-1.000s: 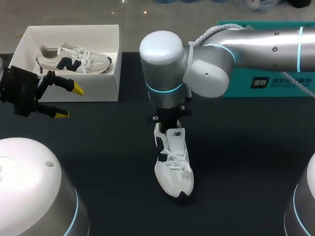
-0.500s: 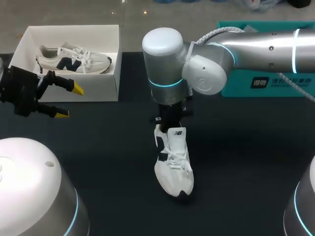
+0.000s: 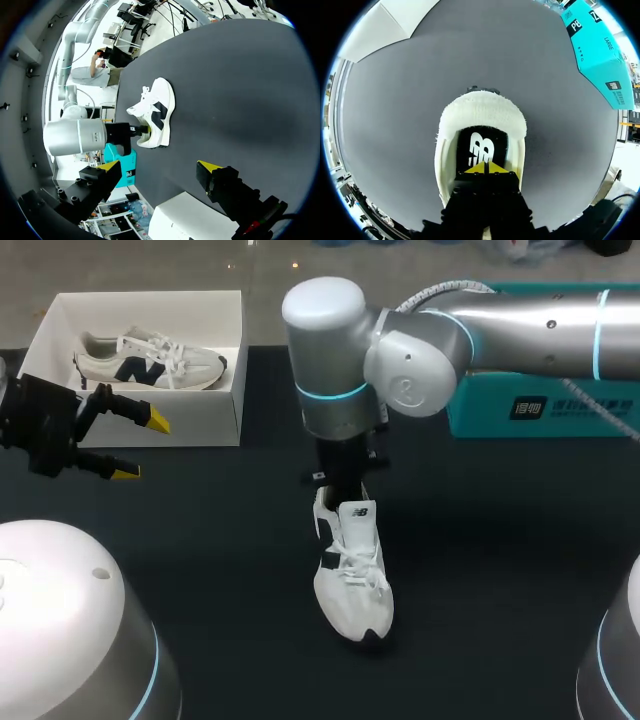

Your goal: Take the shoe out of the shoebox, open the shoe tongue, remove and reinsert the insole, then place the shoe into the shoebox

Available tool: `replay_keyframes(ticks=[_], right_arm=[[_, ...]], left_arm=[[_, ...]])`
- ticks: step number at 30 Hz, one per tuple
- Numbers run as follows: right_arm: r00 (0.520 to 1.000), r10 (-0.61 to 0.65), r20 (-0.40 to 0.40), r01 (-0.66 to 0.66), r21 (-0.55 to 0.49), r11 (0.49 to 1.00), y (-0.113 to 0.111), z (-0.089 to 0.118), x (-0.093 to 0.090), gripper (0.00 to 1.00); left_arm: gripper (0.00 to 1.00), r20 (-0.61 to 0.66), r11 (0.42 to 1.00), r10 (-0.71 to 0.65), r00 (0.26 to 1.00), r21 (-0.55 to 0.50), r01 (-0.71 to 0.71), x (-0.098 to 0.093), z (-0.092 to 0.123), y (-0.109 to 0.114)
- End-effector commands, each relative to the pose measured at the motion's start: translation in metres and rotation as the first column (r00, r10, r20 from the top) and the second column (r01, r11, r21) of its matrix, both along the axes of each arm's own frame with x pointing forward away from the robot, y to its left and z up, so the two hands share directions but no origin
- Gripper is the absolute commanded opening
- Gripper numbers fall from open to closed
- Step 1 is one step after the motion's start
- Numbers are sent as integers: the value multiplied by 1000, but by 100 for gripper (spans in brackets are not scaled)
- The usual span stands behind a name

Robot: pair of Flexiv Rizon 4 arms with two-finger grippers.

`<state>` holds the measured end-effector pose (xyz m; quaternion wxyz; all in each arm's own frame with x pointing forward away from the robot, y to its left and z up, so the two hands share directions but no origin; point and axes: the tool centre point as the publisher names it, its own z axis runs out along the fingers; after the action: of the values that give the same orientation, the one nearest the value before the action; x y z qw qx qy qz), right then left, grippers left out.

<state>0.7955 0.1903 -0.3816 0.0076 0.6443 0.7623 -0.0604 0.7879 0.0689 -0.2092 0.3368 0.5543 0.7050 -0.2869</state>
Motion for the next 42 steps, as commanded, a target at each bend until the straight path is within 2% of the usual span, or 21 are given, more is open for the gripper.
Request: replay_keyframes(ticks=[1,7,20,21,23,25,27,28,34,35,42], right_arm=[[1000,6,-1,-6,8,1000,-7,9,-3,0],[999,22,-35,-22,0,1000,-10,16,-12,0],[992,3,-125,-4,-6,1000,-18,6,-24,2],[992,3,-130,-4,-6,1000,-18,6,-24,19],[991,3,-134,-3,-3,1000,-17,6,-25,34],[991,2,-136,-3,-2,1000,-16,8,-26,45],[990,3,-139,-3,-2,1000,-14,10,-27,50],[990,4,-141,-4,-2,1000,-14,11,-28,55],[990,8,-142,-8,0,1000,-14,14,-30,96],[990,8,-143,-7,1,1000,-14,14,-30,100],[987,2,-158,-1,5,1000,-13,9,-31,100]], left_arm=[[100,-1,1000,1,1000,5,-1,0,1,-1],[100,-1,1000,1,1000,5,-1,0,1,-1],[100,-1,1000,1,1000,5,-1,0,1,-1],[100,-1,1000,1,1000,5,-1,0,1,-1],[100,-1,1000,1,1000,5,-1,0,1,-1],[100,-1,1000,1,1000,5,-1,0,1,-1],[100,-1,1000,1,1000,5,-1,0,1,-1],[100,-1,1000,1,1000,5,-1,0,1,-1],[100,-1,1000,1,1000,5,-1,0,1,-1],[100,-1,1000,1,1000,5,-1,0,1,-1],[100,-1,1000,1,1000,5,-1,0,1,-1]])
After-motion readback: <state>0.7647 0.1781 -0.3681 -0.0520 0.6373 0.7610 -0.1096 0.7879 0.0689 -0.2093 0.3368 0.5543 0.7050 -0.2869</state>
